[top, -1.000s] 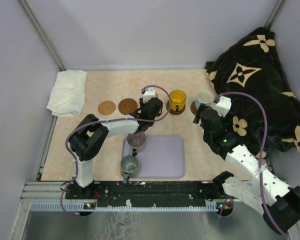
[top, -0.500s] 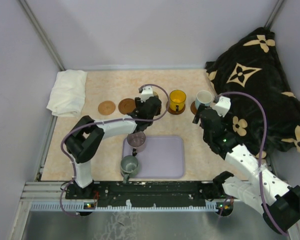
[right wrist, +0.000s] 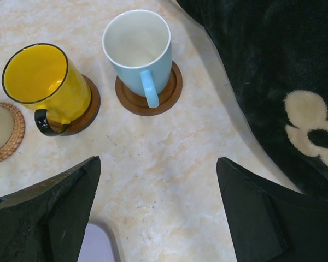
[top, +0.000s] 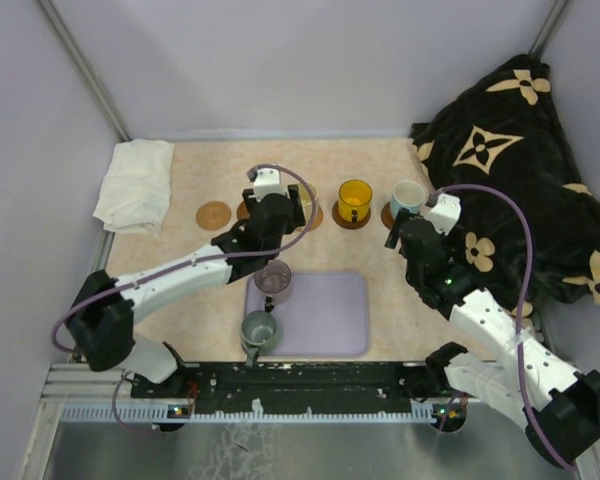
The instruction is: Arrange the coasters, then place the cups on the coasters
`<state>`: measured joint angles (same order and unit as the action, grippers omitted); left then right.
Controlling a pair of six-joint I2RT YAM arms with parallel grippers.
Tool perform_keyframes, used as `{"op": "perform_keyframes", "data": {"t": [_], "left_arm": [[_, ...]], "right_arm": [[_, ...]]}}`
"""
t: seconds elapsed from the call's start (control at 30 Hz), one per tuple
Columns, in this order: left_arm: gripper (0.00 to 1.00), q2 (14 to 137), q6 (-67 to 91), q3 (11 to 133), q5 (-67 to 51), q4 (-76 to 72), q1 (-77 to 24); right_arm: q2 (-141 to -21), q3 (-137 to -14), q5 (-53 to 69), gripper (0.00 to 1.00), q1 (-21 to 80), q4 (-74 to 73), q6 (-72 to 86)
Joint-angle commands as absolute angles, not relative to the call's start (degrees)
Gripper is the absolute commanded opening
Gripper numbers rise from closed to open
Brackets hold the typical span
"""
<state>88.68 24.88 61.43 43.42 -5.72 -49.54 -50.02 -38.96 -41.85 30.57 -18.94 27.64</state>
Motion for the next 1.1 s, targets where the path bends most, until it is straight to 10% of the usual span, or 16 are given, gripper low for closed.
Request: {"op": "perform_keyframes", "data": {"t": [0.0, 0.57, 1.07], "left_arm": [[0.75, 80.10, 21.96, 56.69, 39.88, 1.02, -50.98], [0.77, 63.46, 35.26, 53.98, 24.81, 40.55, -61.59], [0.61, 64.91, 44.80, 49.30, 25.14, 43.45, -64.40]], "right_arm": [[-49.92, -39.80, -42.07, 0.88, 30.23, -16.54, 28.12], [-51.92, -40.09, -40.93, 0.88, 30.23, -14.93, 29.11], [-52.03, -39.62, -40.45, 0.88, 30.23, -15.64, 29.63]]}}
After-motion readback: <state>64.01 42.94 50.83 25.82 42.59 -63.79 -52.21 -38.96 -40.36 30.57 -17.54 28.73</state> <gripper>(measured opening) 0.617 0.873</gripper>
